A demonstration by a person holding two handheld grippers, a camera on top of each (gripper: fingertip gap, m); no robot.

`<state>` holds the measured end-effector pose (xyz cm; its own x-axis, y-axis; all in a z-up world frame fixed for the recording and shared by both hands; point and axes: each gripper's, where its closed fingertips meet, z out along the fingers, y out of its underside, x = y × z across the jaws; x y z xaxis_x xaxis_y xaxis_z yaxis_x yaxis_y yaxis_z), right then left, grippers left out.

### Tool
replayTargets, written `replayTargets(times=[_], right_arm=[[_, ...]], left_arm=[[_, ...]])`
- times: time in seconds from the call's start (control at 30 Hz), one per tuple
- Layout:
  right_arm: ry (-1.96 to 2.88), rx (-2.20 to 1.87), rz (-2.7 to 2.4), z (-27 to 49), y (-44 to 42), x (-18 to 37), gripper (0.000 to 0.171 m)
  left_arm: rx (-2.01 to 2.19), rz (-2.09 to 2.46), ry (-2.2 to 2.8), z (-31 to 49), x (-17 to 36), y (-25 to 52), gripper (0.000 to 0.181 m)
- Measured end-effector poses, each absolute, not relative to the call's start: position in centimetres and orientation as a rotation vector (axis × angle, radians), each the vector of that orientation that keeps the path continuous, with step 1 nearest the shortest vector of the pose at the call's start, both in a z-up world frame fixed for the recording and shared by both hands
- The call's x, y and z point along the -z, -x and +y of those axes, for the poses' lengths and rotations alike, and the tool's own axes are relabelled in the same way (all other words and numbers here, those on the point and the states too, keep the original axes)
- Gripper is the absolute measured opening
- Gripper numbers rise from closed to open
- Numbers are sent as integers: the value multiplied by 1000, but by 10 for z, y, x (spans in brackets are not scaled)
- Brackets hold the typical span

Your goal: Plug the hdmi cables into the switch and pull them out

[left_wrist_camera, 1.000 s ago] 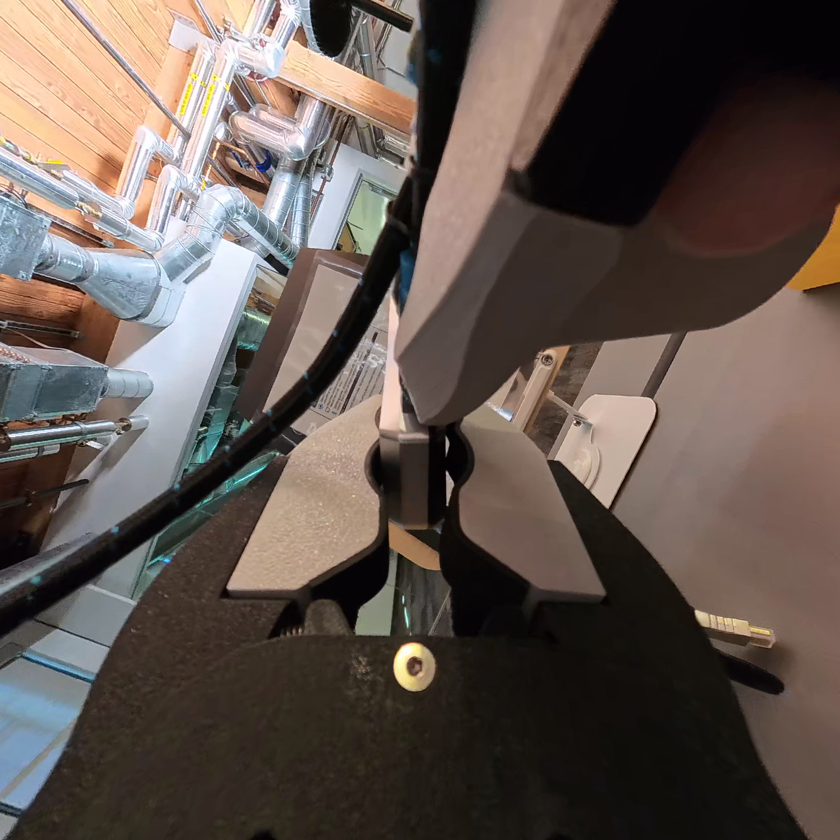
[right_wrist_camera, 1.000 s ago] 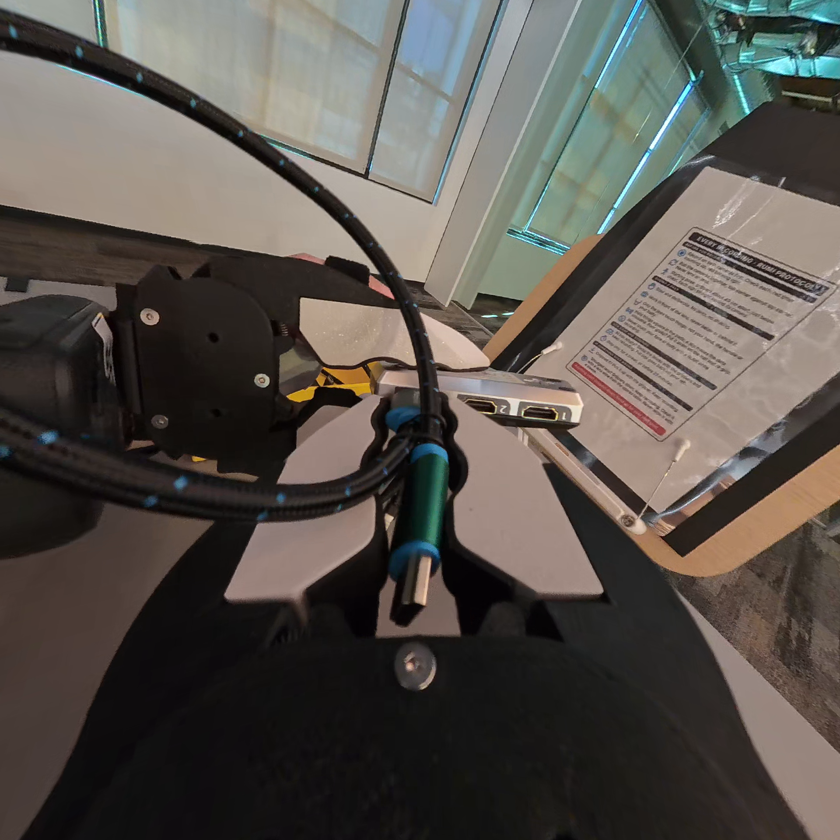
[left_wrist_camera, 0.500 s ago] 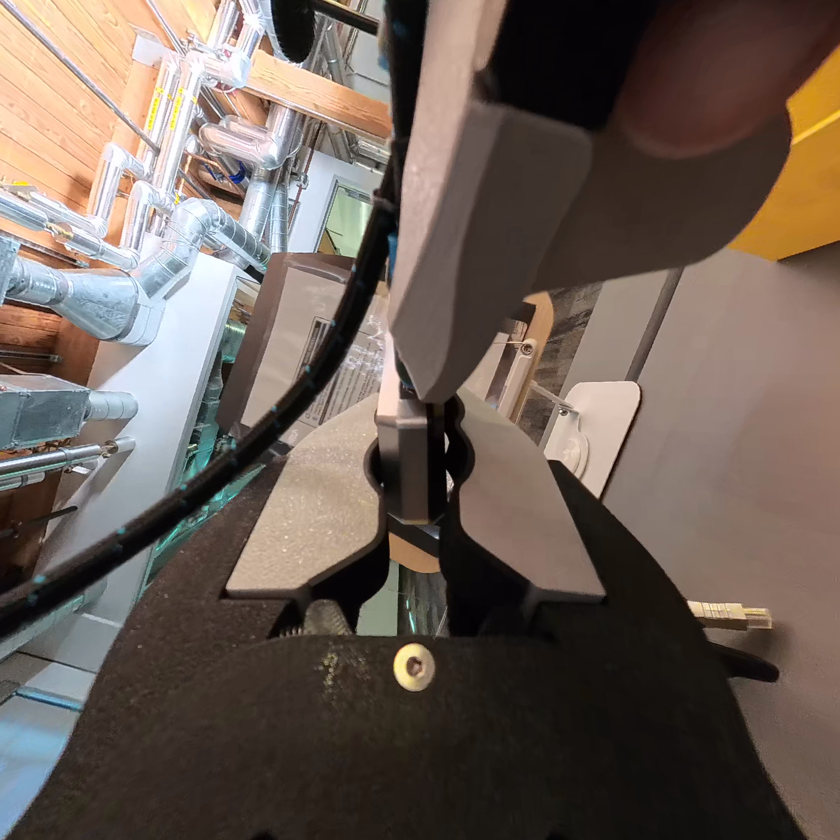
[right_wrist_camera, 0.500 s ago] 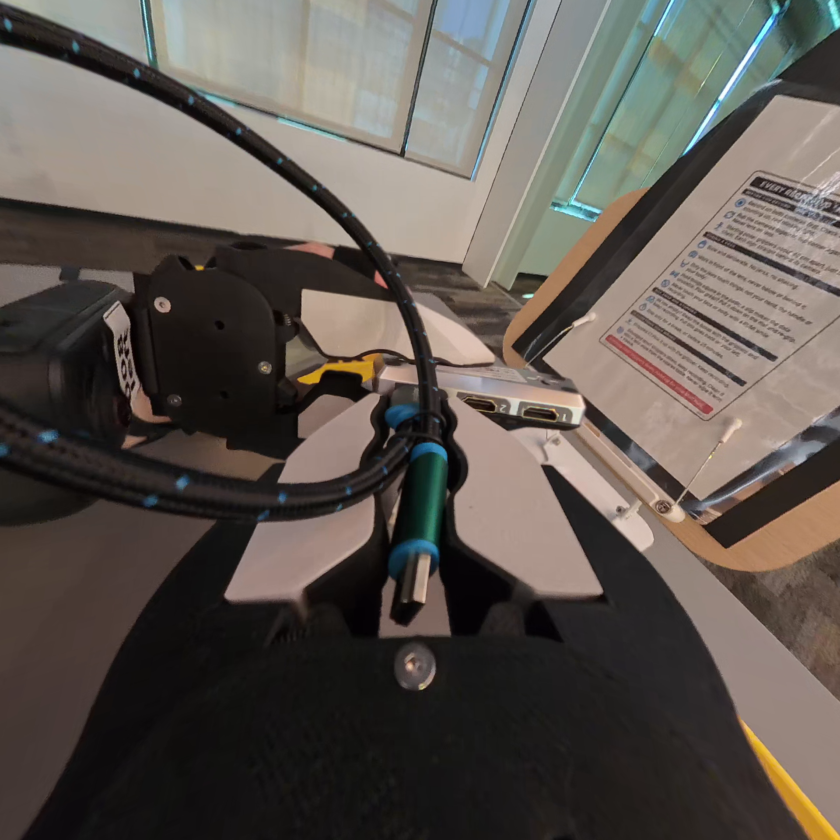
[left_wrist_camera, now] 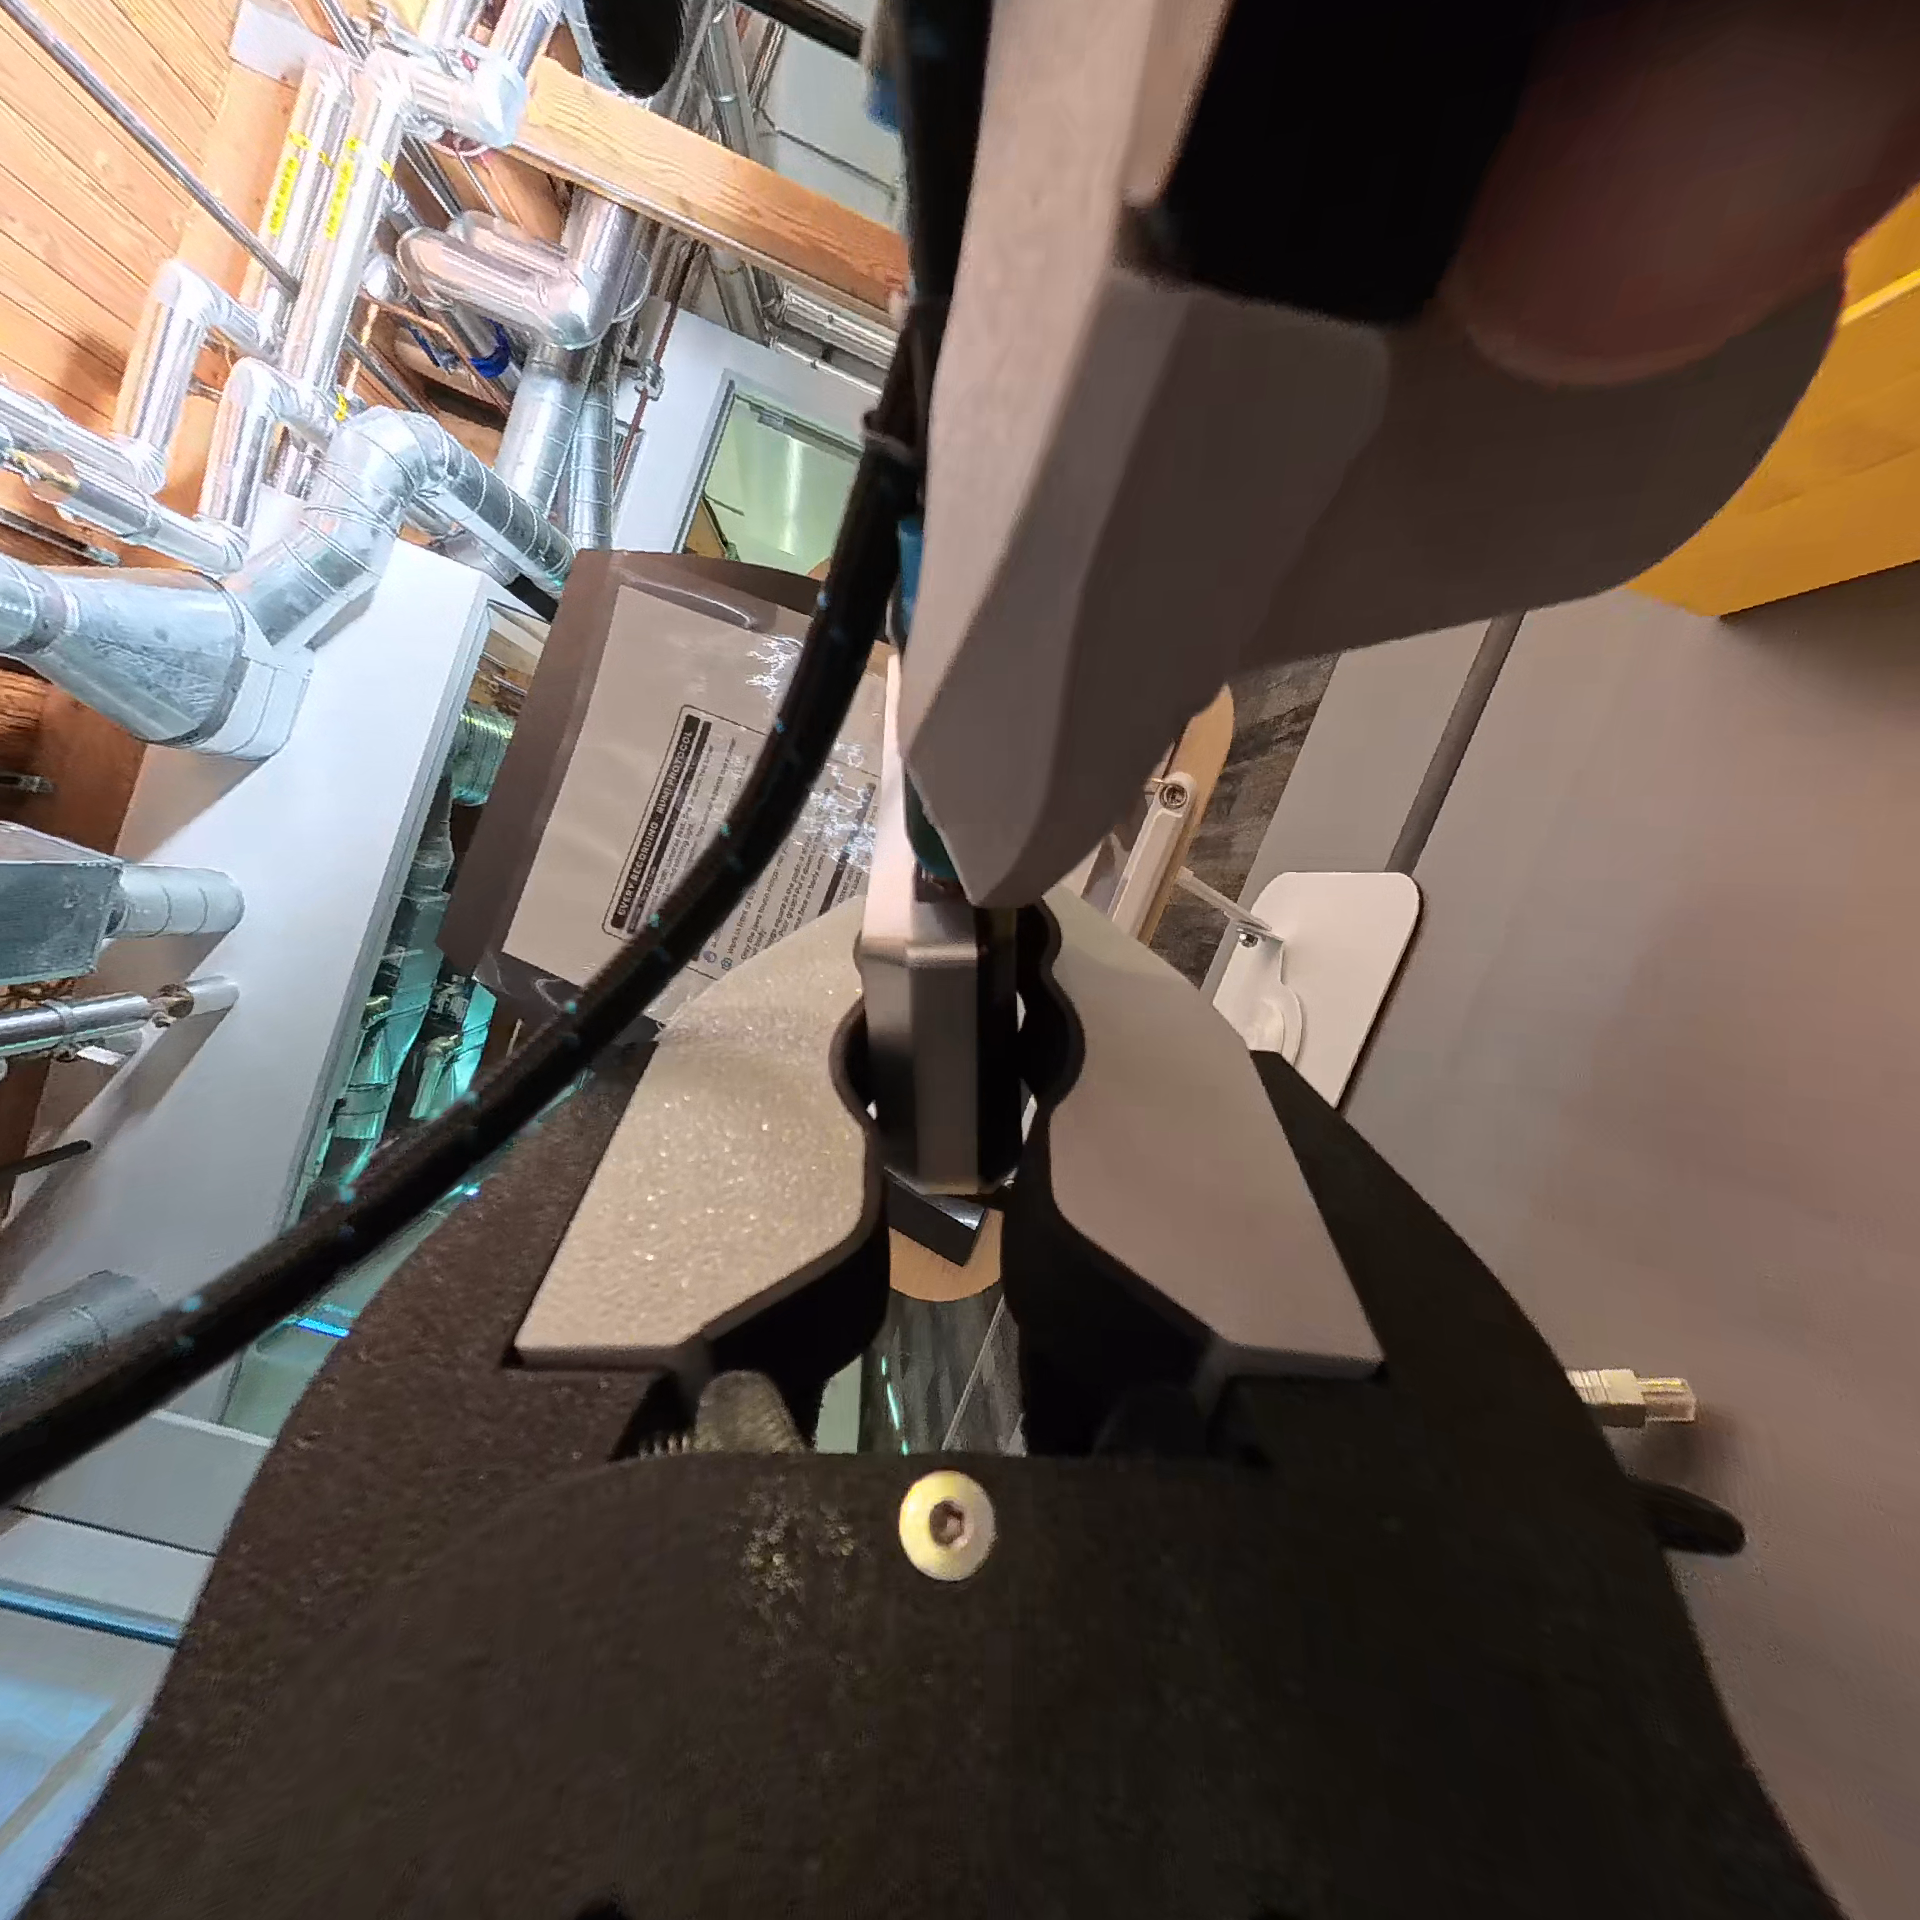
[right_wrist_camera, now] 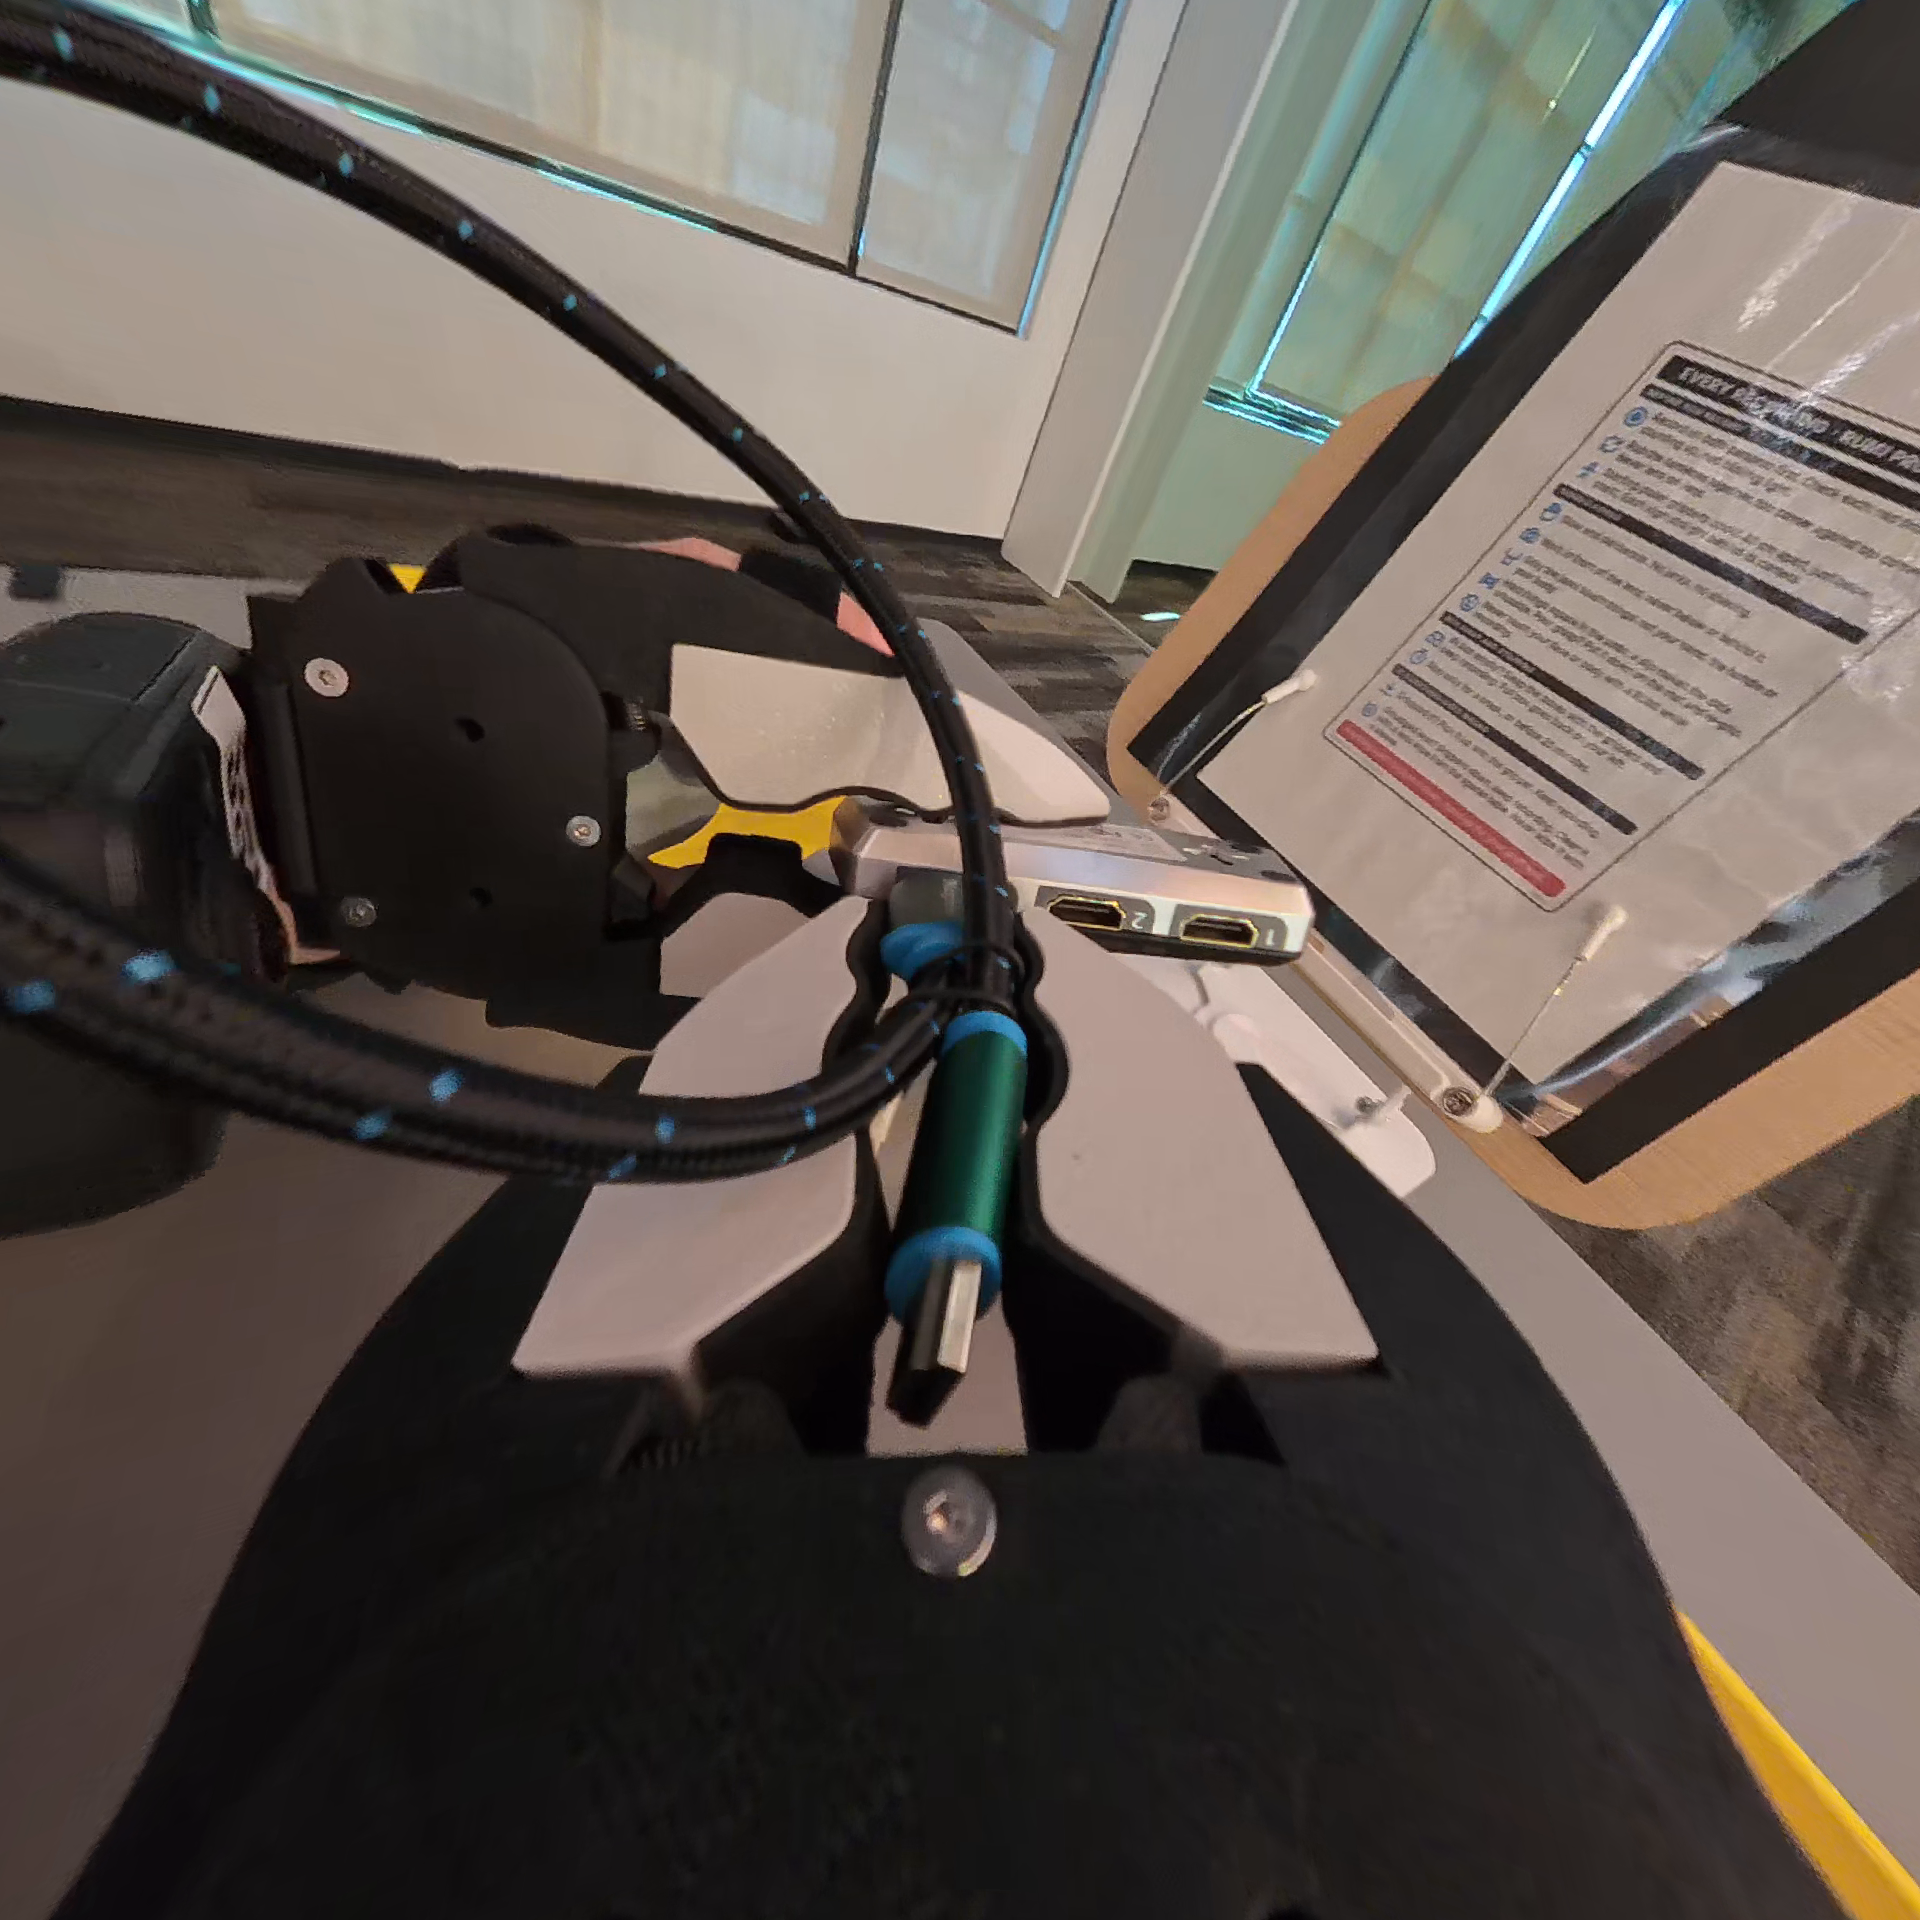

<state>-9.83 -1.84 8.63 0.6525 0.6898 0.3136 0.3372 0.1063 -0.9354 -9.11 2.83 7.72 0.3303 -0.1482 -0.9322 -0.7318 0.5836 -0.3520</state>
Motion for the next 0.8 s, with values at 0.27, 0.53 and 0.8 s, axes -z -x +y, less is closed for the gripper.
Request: replayTargets(times=[0.27, 0.53, 0.8], right_arm=[[1530, -486, -956, -32, 94, -89, 21], [1604, -493, -949, -30, 88, -84, 22], [1646, -422, -926, -35, 88, -85, 22]], left_arm=[[-418, 1226, 830, 14, -81, 85, 22], [-416, 1256, 847, 15, -74, 81, 22], [-419, 1251, 805, 11, -77, 81, 22]])
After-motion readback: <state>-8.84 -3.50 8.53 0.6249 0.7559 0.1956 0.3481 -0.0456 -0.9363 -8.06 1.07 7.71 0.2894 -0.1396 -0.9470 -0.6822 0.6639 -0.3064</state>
